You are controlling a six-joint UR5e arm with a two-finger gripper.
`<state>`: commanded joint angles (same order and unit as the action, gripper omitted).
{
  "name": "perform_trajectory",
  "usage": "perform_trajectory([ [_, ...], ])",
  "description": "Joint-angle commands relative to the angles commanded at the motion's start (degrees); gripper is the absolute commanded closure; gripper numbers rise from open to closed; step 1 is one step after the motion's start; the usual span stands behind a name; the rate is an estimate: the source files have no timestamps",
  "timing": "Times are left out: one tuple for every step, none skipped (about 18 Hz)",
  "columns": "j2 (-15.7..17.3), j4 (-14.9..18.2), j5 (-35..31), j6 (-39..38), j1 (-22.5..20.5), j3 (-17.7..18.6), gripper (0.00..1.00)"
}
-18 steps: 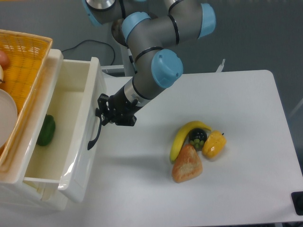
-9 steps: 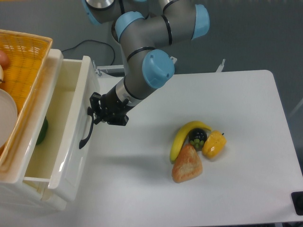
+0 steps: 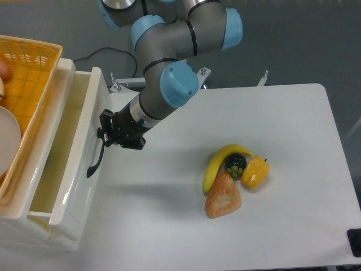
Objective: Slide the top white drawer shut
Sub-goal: 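Push the white drawer front into the cabinet with the gripper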
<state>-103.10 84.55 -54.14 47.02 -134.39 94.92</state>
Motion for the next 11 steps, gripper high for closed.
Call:
perform_trajectory([
  [0.3,0.0,0.0,0.0,0.1,0.1,0.93],
  [0.4,0.0,0.0,0.0,0.2,0.3,0.93],
  [0.5,0.0,0.0,0.0,0.4,0.4,0.93],
  [0.5,0.0,0.1,0.0,0.8,0.4,0.93],
  [0.6,0.0,0.0,0.0,1.1,0.4,0.93],
  [0.7,0.1,0.0,0.0,1.1,0.4,0.93],
  [0.8,0.1,0.0,0.0,1.1,0.5,0.93],
  [0.9,0.1,0.1,0.1,1.6,0.6,0.93],
  [1.0,0.1,0.1,0.1,1.9,0.6,0.93],
  [1.0,0.2,0.1,0.1,2.1,0.6,0.93],
  [1.0,0.1,0.1,0.1,2.2,0.6,0.93],
])
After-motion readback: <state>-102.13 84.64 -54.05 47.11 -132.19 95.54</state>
